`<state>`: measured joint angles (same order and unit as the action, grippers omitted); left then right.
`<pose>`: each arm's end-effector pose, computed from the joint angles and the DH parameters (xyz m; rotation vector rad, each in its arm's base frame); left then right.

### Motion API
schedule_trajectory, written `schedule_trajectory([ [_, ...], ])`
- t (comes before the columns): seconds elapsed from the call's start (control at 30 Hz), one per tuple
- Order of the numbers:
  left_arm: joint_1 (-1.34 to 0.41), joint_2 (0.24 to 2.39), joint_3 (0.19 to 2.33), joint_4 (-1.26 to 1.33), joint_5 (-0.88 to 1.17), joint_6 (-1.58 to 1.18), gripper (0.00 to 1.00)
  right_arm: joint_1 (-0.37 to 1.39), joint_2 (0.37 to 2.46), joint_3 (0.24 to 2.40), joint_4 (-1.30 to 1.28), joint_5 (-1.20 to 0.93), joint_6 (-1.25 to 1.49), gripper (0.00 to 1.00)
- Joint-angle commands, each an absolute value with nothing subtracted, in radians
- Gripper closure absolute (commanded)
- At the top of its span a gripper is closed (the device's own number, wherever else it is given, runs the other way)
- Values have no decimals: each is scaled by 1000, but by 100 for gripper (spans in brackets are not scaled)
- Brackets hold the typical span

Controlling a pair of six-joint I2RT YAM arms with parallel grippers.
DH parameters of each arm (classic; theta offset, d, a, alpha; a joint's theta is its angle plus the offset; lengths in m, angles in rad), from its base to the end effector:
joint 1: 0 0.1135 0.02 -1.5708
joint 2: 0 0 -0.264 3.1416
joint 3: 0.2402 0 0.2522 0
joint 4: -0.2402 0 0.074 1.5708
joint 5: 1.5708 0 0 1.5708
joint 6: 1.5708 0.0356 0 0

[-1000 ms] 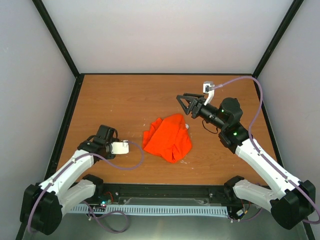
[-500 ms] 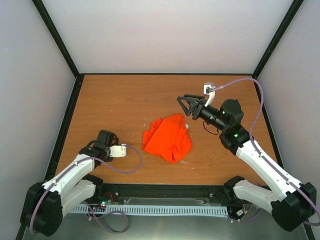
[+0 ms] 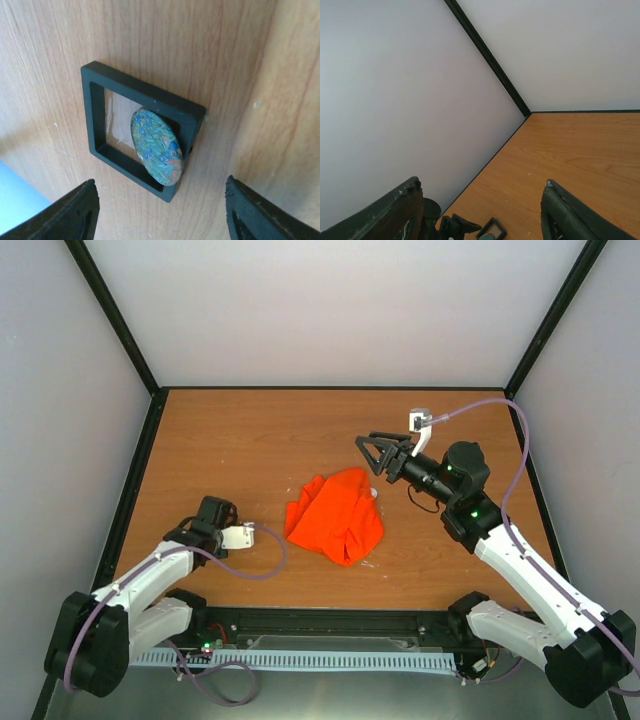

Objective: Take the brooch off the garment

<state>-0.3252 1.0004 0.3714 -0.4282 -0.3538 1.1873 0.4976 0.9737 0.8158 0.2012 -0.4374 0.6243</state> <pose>0.1590 -0.0406 0.1466 1.7776 2.0709 0.7419 0.1941 0.1226 0.3572 -0.2728 1.6413 1.2054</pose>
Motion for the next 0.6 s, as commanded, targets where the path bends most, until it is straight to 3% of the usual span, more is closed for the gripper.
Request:
schedule_trajectory([
  [0.0,-319,1025,494,-569,-269,1086,26,491,960,816,150,-416,596,36],
  [0.17,-319,1097,726,-750,-98,920,22,489,965,817,18,-279,546,32],
  [0.37,-319,1172,846,-785,29,826,22,489,1020,778,-150,-91,520,31],
  [0.57,-319,1300,1083,-839,397,627,11,489,1087,651,-124,-36,521,30],
])
